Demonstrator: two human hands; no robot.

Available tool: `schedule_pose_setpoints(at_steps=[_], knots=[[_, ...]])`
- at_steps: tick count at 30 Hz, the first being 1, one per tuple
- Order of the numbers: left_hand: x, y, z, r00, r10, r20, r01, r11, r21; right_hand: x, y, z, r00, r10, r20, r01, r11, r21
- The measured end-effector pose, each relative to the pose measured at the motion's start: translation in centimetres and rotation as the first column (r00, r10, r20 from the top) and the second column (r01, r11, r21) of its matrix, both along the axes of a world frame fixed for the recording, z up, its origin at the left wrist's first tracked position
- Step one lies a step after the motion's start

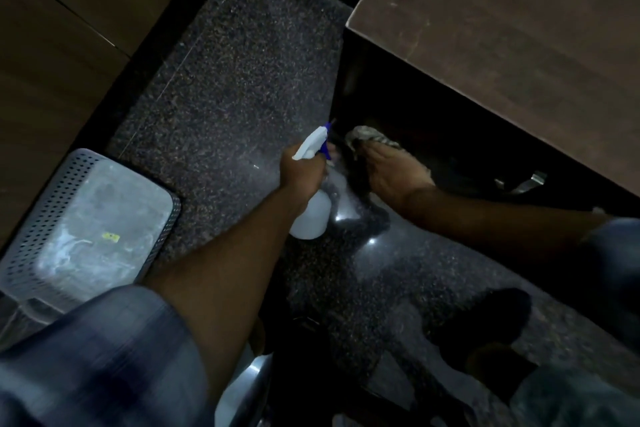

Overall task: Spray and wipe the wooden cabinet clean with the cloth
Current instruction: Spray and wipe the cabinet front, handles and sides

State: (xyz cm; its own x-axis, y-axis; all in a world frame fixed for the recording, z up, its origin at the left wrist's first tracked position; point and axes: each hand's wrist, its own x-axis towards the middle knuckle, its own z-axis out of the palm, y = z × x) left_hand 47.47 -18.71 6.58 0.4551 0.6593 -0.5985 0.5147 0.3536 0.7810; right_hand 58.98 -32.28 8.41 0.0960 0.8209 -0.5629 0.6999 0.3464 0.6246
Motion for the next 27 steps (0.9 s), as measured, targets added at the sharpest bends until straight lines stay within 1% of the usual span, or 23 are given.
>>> schedule_pose_setpoints(at_steps=[2,4,6,7,9,11,13,15,16,18,19,21,22,23,24,25,26,27], knots=[[0.0,-0.4,-0.1,1.000,0.010,0.004,-0.010,1.000,-0.001,0.5,-0.2,0.5,1.000,0.005,-0.015,-0.004,0.997,0.081],[0.2,-0.9,0.1,0.999,0.036,-0.022,-0.035,0.999,0.008,0.5,1.2,-0.1,0.999,0.010,-0.030,-0.008,0.996,0.090],[0.2,-1.3,0.3,0.996,0.048,-0.075,-0.046,0.998,0.031,0.1,3.2,-1.0,0.998,0.004,-0.068,0.001,0.997,0.072],[0.2,-1.4,0.3,0.995,0.048,-0.083,-0.045,0.998,0.039,-0.3,3.8,-1.4,0.998,-0.008,-0.068,0.010,0.999,0.040],[0.0,-1.2,0.0,0.995,0.061,-0.073,-0.060,0.998,0.008,-1.1,3.2,-2.3,0.999,-0.029,-0.032,0.029,1.000,-0.010],[-0.4,-0.6,-0.1,0.994,0.085,-0.065,-0.087,0.996,-0.035,-1.3,1.7,-2.2,0.998,-0.063,-0.007,0.063,0.998,-0.019],[-0.8,-0.3,-0.8,0.993,0.095,-0.064,-0.098,0.994,-0.043,-0.9,1.1,-2.1,0.998,-0.064,0.019,0.063,0.998,0.020],[-1.0,-0.7,-1.4,0.994,0.067,-0.083,-0.070,0.997,-0.025,0.0,1.8,-2.3,0.999,0.003,0.051,-0.005,0.999,0.043],[-1.1,-0.9,-1.6,0.993,0.052,-0.108,-0.054,0.998,-0.016,0.4,2.7,-2.9,0.997,0.064,0.032,-0.066,0.997,0.049],[-1.5,-1.4,-2.2,0.990,0.030,-0.136,-0.033,0.999,-0.020,0.2,4.1,-3.5,0.993,0.114,0.019,-0.115,0.993,0.036],[-1.7,-1.6,-2.3,0.991,0.026,-0.128,-0.032,0.999,-0.040,0.0,4.1,-4.3,0.992,0.124,0.023,-0.125,0.992,0.013],[-1.9,-1.6,-2.1,0.994,0.029,-0.104,-0.038,0.996,-0.082,-0.4,2.8,-5.4,0.998,0.058,0.023,-0.057,0.998,-0.024],[-2.2,-1.5,-2.2,0.995,0.037,-0.098,-0.046,0.994,-0.097,-0.6,1.7,-5.6,1.000,0.001,-0.030,-0.003,0.997,-0.073],[-2.4,-1.4,-2.3,0.995,0.048,-0.087,-0.057,0.993,-0.105,-0.5,0.9,-5.6,0.999,-0.037,-0.025,0.034,0.992,-0.119],[-2.4,-1.3,-2.4,0.995,0.063,-0.077,-0.071,0.992,-0.107,-0.3,0.5,-6.0,0.982,-0.153,-0.109,0.138,0.982,-0.129],[-2.4,-1.4,-2.6,0.995,0.068,-0.068,-0.076,0.991,-0.109,0.0,0.9,-5.6,0.943,-0.266,-0.200,0.257,0.964,-0.066],[-2.3,-1.7,-2.7,0.996,0.056,-0.067,-0.063,0.992,-0.109,0.0,1.7,-5.6,0.895,-0.327,-0.303,0.329,0.943,-0.046],[-2.2,-1.8,-2.8,0.997,0.036,-0.073,-0.043,0.994,-0.097,-0.1,2.8,-6.0,0.863,-0.293,-0.411,0.340,0.939,0.044]])
